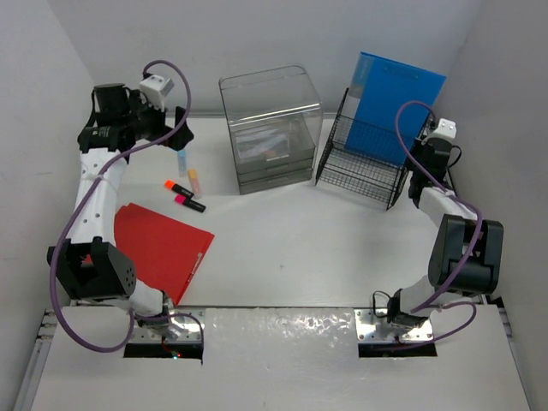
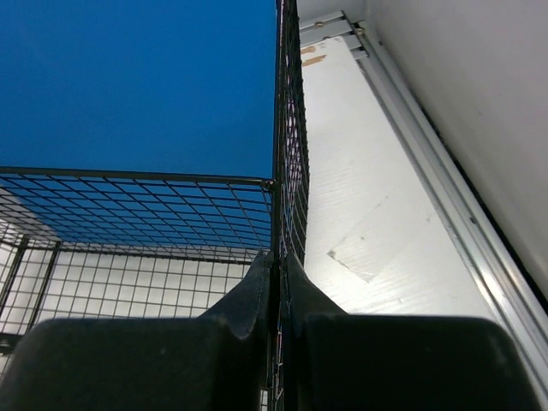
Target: Organize the desk
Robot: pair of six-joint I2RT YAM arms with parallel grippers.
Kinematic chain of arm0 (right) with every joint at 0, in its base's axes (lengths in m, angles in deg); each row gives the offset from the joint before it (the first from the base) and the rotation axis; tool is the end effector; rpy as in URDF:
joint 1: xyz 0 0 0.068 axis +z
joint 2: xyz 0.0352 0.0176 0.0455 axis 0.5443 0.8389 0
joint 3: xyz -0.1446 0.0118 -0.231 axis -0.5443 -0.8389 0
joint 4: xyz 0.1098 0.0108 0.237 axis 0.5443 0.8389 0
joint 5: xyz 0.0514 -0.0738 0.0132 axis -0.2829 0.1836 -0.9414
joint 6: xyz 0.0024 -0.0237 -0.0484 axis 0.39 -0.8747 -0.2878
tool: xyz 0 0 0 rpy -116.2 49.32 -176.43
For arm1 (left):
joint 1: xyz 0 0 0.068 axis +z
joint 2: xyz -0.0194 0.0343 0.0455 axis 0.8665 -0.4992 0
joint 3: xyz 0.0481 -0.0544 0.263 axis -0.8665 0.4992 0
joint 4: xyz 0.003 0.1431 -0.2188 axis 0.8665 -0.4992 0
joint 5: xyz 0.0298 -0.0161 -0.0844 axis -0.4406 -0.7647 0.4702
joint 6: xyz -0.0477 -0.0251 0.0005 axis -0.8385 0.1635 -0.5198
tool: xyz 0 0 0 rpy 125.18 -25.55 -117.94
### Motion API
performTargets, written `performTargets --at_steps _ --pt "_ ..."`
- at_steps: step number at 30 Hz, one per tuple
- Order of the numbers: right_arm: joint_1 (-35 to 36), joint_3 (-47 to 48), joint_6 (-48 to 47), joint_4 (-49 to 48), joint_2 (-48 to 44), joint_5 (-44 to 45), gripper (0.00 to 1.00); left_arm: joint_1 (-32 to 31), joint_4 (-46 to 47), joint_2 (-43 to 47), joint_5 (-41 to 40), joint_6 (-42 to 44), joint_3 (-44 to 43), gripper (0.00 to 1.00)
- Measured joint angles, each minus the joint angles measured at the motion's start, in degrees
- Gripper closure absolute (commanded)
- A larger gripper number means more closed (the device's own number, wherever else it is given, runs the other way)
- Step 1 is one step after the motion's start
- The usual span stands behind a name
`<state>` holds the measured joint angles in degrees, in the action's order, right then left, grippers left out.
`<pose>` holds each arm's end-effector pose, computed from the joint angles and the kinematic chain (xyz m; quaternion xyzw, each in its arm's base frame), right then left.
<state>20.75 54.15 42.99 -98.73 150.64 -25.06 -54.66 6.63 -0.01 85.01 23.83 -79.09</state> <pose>0.3393 -0.0776 0.2321 0.2277 0.7729 -0.0257 0.5918 0.3242 0.0122 0.4024 0.2409 0.8192 -0.1236 0.5056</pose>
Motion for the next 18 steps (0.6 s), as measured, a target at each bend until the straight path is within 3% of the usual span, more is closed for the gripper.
performTargets --at_steps 7,10,12,18 --pt "0.0 -1.29 -2.16 0.13 -1.49 1.73 1.0 8.66 0.35 0.15 -0.31 -0.04 4.46 0.01" --pt "-0.02 -1.31 -3.15 1.01 -1.9 1.62 0.64 11.1 0.02 0.24 -2.34 0.28 6.82 0.01" --pt "-0.07 -1.31 -3.96 2.29 -2.21 0.98 0.48 12.72 -0.57 0.33 -3.58 0.72 8.22 0.01" --pt "-0.07 -1.09 -5.33 8.81 -6.21 0.9 0.36 22.93 -3.41 0.39 -1.55 1.95 12.33 0.01"
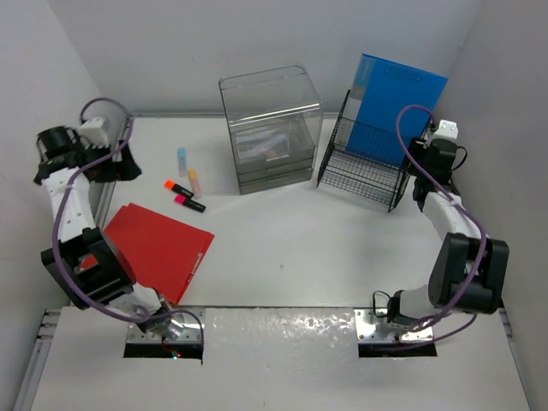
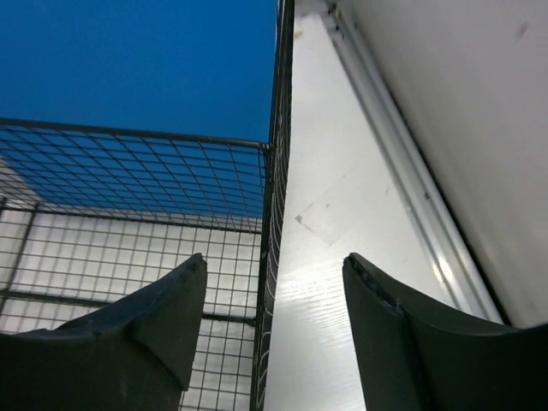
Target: Organize the desk
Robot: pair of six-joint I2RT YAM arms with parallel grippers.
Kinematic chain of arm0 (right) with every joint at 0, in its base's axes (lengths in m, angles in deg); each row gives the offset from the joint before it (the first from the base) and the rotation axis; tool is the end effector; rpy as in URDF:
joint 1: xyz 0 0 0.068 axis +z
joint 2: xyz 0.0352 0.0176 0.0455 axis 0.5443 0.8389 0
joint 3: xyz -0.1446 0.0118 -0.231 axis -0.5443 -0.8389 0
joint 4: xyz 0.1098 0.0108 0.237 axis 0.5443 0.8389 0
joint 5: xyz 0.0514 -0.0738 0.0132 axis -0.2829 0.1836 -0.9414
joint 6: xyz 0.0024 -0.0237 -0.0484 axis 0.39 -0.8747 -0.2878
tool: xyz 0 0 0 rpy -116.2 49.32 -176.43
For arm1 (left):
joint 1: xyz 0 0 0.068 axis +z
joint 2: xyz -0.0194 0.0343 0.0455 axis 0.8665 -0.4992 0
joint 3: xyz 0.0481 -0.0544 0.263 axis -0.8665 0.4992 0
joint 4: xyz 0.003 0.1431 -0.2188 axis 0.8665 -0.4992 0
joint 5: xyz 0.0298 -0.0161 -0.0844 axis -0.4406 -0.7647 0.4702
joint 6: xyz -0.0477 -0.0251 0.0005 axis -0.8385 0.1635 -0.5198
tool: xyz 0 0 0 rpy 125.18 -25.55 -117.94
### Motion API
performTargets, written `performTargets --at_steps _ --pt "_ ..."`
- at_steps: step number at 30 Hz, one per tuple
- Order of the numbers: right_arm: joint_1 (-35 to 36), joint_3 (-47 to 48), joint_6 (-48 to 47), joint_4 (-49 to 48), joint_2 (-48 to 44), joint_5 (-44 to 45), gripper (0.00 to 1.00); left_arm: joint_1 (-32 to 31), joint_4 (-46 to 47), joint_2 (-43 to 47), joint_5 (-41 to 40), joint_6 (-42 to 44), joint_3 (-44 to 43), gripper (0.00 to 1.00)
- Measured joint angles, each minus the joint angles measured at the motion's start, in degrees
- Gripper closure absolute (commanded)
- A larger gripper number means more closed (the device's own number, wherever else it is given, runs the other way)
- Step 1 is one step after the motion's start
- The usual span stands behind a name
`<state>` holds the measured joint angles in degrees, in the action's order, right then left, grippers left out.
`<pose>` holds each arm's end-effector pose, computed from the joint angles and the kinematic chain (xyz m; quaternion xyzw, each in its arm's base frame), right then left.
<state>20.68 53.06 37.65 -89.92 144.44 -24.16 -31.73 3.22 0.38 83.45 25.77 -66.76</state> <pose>0.3178 -0.0739 0.2443 0.1985 0.7998 -0.0607 0.5632 0.2867 0.1347 0.3293 0.0476 0.9052 -0.0642 0.4173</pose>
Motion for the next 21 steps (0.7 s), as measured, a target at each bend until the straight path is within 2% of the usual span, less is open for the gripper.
performTargets --at_steps 5,8,12,17,21 --pt "0.55 -0.24 -0.07 1.33 -9.11 0.26 0.36 18.43 -1.01 1.2 8.0 -1.36 8.44 0.01" --pt "2.03 -0.42 -0.13 0.74 -13.31 0.44 0.35 26.58 -0.13 3.63 10.58 -4.22 15.08 0.01" --pt "4.37 -1.7 -0.15 0.48 -15.98 0.68 0.35 28.76 2.03 10.95 8.57 -9.07 23.63 0.0" --pt "5.99 -4.66 -0.15 0.57 -17.84 1.36 0.35 29.79 4.28 12.87 -2.34 -12.92 23.93 0.0" --pt "6.51 -6.08 -0.13 0.11 -19.02 1.73 0.35 36.06 3.13 10.34 -4.26 -14.01 23.91 0.0"
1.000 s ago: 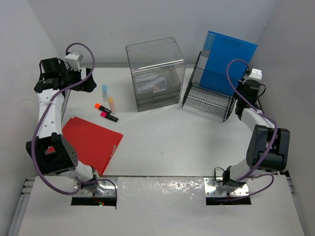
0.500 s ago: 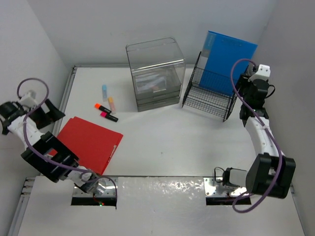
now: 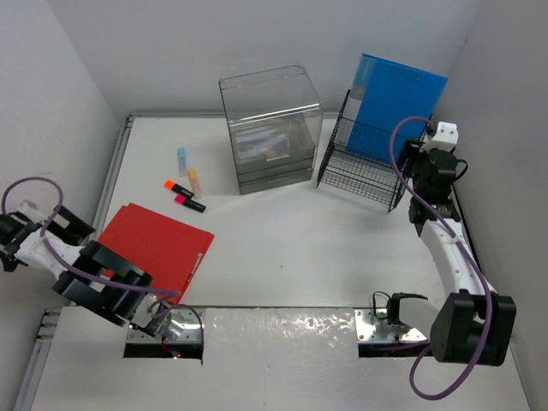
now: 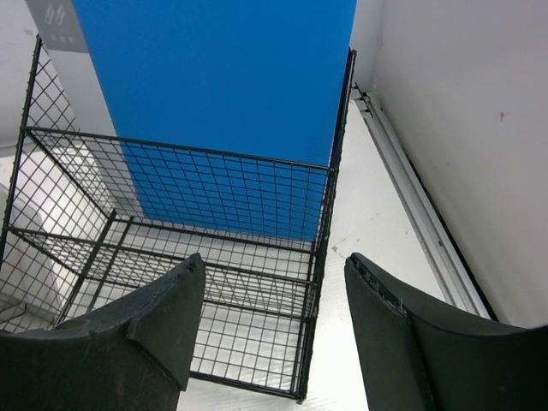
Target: Organize the desk
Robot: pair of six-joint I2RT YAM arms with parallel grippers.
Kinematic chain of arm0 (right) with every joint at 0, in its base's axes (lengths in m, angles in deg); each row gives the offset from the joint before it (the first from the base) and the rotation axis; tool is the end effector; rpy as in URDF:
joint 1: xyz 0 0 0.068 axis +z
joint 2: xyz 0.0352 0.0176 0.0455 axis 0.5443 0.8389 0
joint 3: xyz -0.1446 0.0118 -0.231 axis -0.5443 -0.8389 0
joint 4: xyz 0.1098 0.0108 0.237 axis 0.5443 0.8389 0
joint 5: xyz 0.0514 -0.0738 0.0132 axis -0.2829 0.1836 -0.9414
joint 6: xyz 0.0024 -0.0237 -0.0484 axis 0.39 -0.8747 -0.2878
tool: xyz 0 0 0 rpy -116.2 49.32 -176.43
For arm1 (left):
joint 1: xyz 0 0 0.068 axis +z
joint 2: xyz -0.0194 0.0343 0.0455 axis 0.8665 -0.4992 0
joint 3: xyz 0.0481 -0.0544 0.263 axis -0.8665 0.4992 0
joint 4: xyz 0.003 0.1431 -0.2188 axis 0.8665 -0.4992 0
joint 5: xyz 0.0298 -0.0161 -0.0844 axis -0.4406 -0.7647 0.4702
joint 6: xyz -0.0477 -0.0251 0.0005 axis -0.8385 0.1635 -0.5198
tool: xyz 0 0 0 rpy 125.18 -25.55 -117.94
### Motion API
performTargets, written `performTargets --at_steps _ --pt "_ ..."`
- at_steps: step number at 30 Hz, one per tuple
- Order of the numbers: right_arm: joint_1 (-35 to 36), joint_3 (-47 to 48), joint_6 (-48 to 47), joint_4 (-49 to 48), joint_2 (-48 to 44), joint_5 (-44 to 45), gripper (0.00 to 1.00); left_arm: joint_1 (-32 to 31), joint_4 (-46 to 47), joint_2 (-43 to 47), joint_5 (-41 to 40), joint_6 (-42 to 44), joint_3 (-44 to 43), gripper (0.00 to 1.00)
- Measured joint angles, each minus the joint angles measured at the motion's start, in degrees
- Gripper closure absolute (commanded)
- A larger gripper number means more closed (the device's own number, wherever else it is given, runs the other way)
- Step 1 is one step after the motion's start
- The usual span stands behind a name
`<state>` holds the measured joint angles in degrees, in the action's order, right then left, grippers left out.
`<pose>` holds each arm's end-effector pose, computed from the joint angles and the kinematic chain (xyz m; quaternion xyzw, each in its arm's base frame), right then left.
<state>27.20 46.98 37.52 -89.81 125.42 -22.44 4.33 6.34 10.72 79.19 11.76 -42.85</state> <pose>0.2613 -0.0320 0.2986 0.1573 0.7395 -0.0326 0.6537 0.1239 0.2235 0.2484 -0.3852 0.8577 -0.0096 0.3404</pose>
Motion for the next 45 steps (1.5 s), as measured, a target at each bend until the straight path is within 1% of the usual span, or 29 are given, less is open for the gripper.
performTargets --at_steps 3,6,10,13,18,23,25,26,27,31,35,36,37,40,41,42,43,44,45 --pt "0.31 -1.33 -0.04 -0.68 -1.18 0.02 0.35 4.57 -0.09 -4.35 -1.51 -0.9 0.07 0.0" --pt "0.37 -2.1 -0.2 -0.9 -2.23 0.15 0.35 7.02 1.14 -8.41 -3.58 -1.73 1.4 0.0" --pt "0.46 -2.56 -0.2 -1.62 -3.58 0.28 0.36 7.26 3.65 -9.68 -5.49 -2.12 4.57 0.01" --pt "0.9 -2.93 -0.2 -2.71 -4.37 0.66 0.36 7.26 5.11 -12.96 -5.29 -2.08 4.61 0.02" --pt "2.27 -3.17 -0.39 -3.8 -5.29 1.07 0.36 7.26 7.45 -20.37 -3.34 -1.44 4.42 0.06" --pt "3.91 -3.17 -1.29 -4.15 -5.88 1.16 0.36 7.34 9.05 -21.7 0.35 -1.03 4.39 0.1" --pt "4.42 -3.17 -1.66 -4.17 -6.01 1.38 0.36 7.37 9.66 -21.84 1.09 -1.16 4.59 0.14" --pt "4.61 -3.17 -1.79 -4.15 -6.08 1.49 0.36 7.37 10.05 -21.99 1.55 -1.2 4.7 0.16" --pt "4.83 -3.17 -1.92 -4.15 -6.16 1.55 0.36 7.37 10.58 -22.14 2.05 -1.22 4.85 0.21" --pt "4.98 -3.17 -2.43 -4.17 -6.71 2.05 0.36 7.76 12.28 -23.39 5.01 -0.37 5.16 0.28" --pt "6.34 -3.17 -2.95 -4.26 -7.19 2.8 0.36 8.48 13.68 -24.44 7.74 1.44 5.51 0.4" --pt "6.6 -3.17 -3.04 -4.26 -7.23 2.84 0.36 8.61 14.21 -24.5 8.26 1.73 5.68 0.45" --pt "6.82 -3.17 -3.17 -4.24 -7.3 2.84 0.36 8.7 14.93 -24.55 8.66 1.88 5.97 0.47" --pt "7.17 -3.17 -3.41 -4.24 -7.52 2.97 0.36 8.79 17.27 -24.74 9.25 2.27 6.84 0.63" --pt "7.17 -3.17 -3.48 -4.22 -7.63 3.02 0.36 8.81 17.81 -24.83 9.29 2.6 7.02 0.75" --pt "7.19 -3.17 -3.61 -4.22 -7.76 3.08 0.36 8.87 18.34 -25.05 9.2 3.13 7.13 0.8" --pt "7.28 -3.17 -3.72 -4.22 -7.89 3.13 0.36 9.09 18.49 -25.29 9.68 3.58 7.13 0.84" --pt "7.32 -3.17 -3.85 -4.22 -8.0 3.28 0.36 9.22 18.6 -25.35 10.25 3.93 7.13 0.95" --pt "7.39 -3.17 -4.04 -4.22 -8.09 3.43 0.36 9.51 18.78 -25.75 11.1 4.26 7.13 1.0"
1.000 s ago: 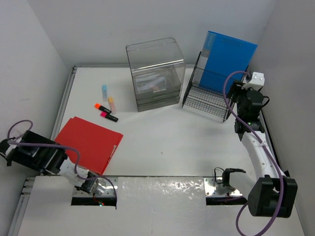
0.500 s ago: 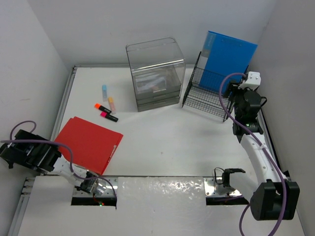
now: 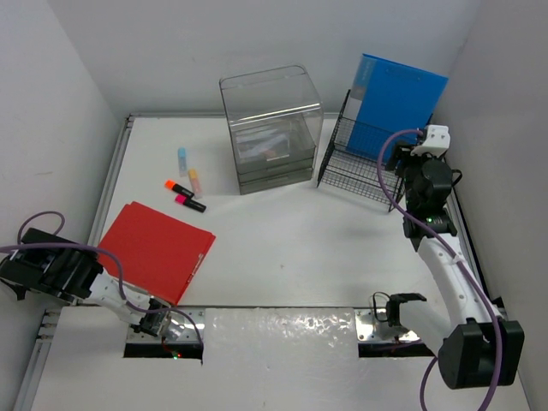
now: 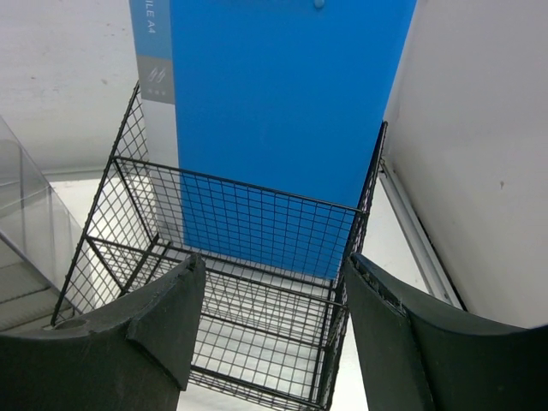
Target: Organize the desk
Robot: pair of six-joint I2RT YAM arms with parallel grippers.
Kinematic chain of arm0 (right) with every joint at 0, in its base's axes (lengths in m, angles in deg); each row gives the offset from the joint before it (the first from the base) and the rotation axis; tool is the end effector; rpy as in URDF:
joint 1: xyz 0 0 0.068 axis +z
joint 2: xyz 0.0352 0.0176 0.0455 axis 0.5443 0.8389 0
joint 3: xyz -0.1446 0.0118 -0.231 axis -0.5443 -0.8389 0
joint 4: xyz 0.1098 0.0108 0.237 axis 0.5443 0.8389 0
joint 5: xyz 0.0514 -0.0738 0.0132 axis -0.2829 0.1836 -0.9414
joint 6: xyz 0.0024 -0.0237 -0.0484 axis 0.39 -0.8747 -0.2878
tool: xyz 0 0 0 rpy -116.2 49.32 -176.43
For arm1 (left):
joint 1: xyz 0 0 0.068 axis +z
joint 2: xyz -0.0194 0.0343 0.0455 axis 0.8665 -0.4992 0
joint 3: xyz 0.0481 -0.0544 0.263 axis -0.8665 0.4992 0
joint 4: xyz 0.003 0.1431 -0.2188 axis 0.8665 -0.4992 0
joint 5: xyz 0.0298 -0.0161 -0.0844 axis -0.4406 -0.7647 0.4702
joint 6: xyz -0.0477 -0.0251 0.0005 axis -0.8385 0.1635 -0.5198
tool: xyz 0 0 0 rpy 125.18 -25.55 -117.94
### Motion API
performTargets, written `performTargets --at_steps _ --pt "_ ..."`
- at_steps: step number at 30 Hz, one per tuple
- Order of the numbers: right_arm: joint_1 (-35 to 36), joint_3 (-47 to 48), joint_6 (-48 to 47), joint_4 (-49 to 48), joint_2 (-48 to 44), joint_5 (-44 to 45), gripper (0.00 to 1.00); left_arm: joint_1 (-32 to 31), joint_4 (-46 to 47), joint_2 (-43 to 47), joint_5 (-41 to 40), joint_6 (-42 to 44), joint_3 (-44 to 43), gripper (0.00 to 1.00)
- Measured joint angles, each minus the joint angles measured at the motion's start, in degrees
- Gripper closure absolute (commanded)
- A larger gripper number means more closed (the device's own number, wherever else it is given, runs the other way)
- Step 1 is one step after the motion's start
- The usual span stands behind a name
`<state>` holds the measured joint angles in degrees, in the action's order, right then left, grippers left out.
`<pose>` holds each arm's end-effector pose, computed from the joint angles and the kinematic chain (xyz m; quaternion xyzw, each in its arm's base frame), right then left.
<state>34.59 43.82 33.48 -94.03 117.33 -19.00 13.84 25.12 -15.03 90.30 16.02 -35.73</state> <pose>0.2339 -0.0011 0.3191 0.1063 0.6941 -0.0262 0.7115 0.1013 0.2747 0.1154 -0.4344 0.8334 -0.1232 0.3186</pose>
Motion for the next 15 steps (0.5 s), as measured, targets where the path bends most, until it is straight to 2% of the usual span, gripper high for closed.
performTargets --at_steps 8,15 --pt "0.24 0.0 -0.63 0.0 -0.52 0.48 0.37 0.76 0.24 -0.39 4.92 1.03 -0.02 1.0" --pt "2.99 0.0 -2.23 0.09 -0.52 -1.36 0.38 0.76 -1.18 0.72 3.85 0.87 -0.37 1.0"
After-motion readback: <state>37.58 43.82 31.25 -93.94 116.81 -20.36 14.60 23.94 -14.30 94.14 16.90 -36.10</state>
